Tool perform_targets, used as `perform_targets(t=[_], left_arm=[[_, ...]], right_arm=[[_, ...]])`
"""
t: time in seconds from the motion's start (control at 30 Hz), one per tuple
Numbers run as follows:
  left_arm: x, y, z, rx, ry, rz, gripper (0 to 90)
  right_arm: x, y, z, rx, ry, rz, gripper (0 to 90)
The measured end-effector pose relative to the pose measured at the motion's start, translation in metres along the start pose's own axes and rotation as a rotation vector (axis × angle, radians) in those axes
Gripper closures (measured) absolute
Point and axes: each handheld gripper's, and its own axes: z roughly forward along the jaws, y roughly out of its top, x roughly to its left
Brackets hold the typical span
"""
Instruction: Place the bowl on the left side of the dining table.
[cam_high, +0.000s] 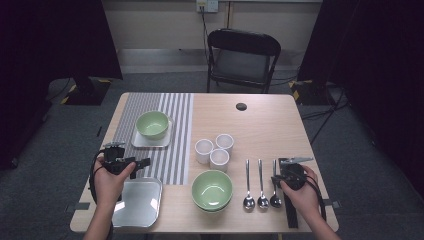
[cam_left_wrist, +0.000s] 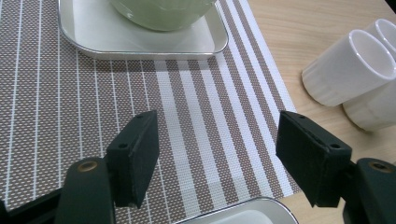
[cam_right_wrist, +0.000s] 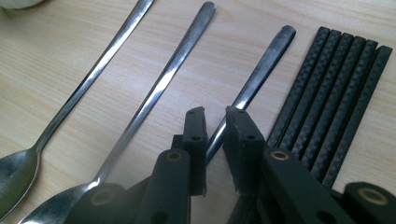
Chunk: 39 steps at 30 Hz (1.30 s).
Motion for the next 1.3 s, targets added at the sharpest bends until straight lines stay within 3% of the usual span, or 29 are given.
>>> perform_targets(t=[0.2,0.63,1.1,1.3], left_arm=[[-0.001,0.000,0.001,0.000,-0.003,-0.004,30.5],[-0.002,0.000,0.004,0.016,-0.003,0.002,30.5],[0.001,-0.002,0.002,0.012,-0.007,-0.003,30.6],[0.000,-0.001,0.002,0.015,-0.013,-0.003,30.6]], right_arm=[[0.001,0.001,0.002,-0.017,-0.025,-0.005,82.0],[-0.003,0.011,0.011,-0.042,-0.014,0.066,83.3],[-0.004,0.025,0.025,-0.080,-0.036,0.072,83.9],[-0.006,0.033,0.031,-0.089,-0.038,0.106,84.0]])
